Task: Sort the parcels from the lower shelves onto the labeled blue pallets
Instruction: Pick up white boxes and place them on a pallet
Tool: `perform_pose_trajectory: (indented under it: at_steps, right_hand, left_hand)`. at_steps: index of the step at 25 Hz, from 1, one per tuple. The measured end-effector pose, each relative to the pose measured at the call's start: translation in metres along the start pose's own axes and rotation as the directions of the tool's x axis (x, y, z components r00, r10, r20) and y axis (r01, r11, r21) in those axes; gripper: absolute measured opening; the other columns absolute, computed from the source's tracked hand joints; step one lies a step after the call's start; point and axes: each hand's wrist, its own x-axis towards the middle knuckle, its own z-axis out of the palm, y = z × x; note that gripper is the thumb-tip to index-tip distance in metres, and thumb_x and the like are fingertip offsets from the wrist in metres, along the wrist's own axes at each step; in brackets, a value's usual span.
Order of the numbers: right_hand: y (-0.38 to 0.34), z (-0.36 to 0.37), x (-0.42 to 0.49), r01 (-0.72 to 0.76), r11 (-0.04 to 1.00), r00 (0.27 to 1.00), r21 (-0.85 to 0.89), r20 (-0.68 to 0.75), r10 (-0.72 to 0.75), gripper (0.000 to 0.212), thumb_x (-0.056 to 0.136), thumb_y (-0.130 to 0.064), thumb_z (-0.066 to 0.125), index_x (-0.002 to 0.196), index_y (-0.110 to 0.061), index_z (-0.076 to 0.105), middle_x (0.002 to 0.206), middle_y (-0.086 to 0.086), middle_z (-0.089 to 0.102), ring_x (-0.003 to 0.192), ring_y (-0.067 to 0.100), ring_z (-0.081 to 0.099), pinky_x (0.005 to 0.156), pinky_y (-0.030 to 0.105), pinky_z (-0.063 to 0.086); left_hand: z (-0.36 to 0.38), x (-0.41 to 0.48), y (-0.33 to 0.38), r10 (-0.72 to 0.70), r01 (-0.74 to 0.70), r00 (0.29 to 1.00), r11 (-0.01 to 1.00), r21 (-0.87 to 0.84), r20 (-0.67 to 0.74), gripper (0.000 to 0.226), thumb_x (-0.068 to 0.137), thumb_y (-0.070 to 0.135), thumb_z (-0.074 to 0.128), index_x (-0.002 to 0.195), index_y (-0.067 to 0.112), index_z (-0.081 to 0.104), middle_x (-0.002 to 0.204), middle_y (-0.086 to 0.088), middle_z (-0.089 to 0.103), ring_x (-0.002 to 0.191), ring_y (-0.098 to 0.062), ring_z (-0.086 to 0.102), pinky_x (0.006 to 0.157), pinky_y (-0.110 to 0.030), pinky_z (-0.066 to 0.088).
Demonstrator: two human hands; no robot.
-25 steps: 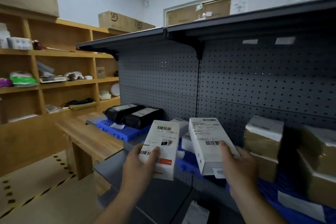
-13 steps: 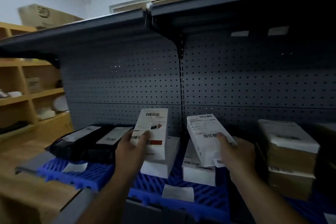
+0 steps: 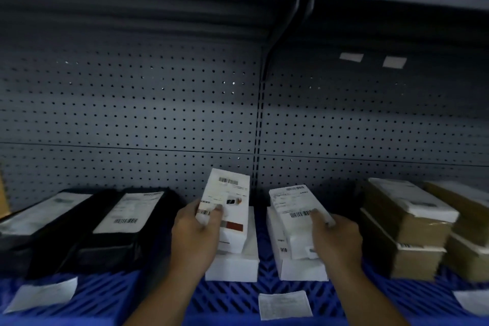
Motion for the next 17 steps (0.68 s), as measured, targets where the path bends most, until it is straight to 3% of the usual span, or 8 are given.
perform_pose_trajectory:
  at_steps: [5, 7, 11, 15, 17]
  right_hand:
    - [0.002, 0.007, -0.007, -0.11, 0.984, 0.994, -0.144, -0.031, 0.106, 0.04, 0.077, -0.065, 0.048, 0.089, -0.031, 0.066, 0.082, -0.006, 0.068, 0.083, 0.025, 0.068, 0.093, 0.053, 0.052]
    - [0.005, 0.009, -0.012, -0.12, 0.989, 0.993, -0.091, -0.011, 0.12, 0.046, 0.075, -0.065, 0.049, 0.097, -0.029, 0.068, 0.086, -0.004, 0.069, 0.08, 0.024, 0.07, 0.086, 0.052, 0.056]
    - [-0.003, -0.001, -0.012, -0.089, 0.996, 0.995, -0.03, 0.034, 0.09, 0.032, 0.09, -0.043, 0.056, 0.099, -0.017, 0.071, 0.09, 0.006, 0.07, 0.076, 0.025, 0.068, 0.075, 0.046, 0.06]
    - [0.002, -0.001, -0.015, -0.035, 0.998, 0.998, -0.051, 0.051, 0.037, 0.041, 0.083, -0.053, 0.043, 0.09, -0.023, 0.069, 0.087, 0.003, 0.069, 0.079, 0.027, 0.068, 0.079, 0.05, 0.059]
    - [0.005, 0.0, -0.013, -0.023, 0.998, 0.998, -0.062, 0.051, 0.026, 0.045, 0.082, -0.059, 0.04, 0.089, -0.024, 0.068, 0.086, 0.002, 0.069, 0.079, 0.027, 0.067, 0.08, 0.051, 0.058]
  left_hand:
    - [0.01, 0.003, -0.006, -0.063, 0.062, 0.998, 0.997, 0.034, 0.014, 0.014, 0.095, 0.036, 0.065, 0.105, 0.027, 0.067, 0.104, 0.002, 0.07, 0.09, -0.013, 0.067, 0.075, -0.029, 0.053]
    - [0.011, 0.001, -0.006, -0.073, 0.072, 0.997, 0.997, 0.038, 0.023, 0.023, 0.098, 0.032, 0.061, 0.115, 0.018, 0.067, 0.102, 0.002, 0.069, 0.092, -0.017, 0.066, 0.078, -0.028, 0.051]
    - [0.017, -0.003, -0.001, -0.062, 0.06, 0.998, 0.997, 0.057, 0.028, 0.025, 0.101, 0.027, 0.056, 0.119, 0.012, 0.066, 0.104, -0.002, 0.069, 0.09, -0.018, 0.063, 0.078, -0.027, 0.048]
    - [0.024, -0.008, 0.002, -0.014, 0.008, 0.999, 0.994, 0.112, 0.052, 0.027, 0.102, 0.027, 0.054, 0.122, 0.013, 0.065, 0.097, 0.005, 0.066, 0.08, -0.009, 0.061, 0.068, -0.022, 0.046]
    - [0.024, -0.01, 0.002, 0.002, -0.008, 0.999, 0.991, 0.134, 0.048, 0.029, 0.102, 0.026, 0.053, 0.125, 0.012, 0.065, 0.097, 0.005, 0.066, 0.084, -0.012, 0.062, 0.073, -0.023, 0.046]
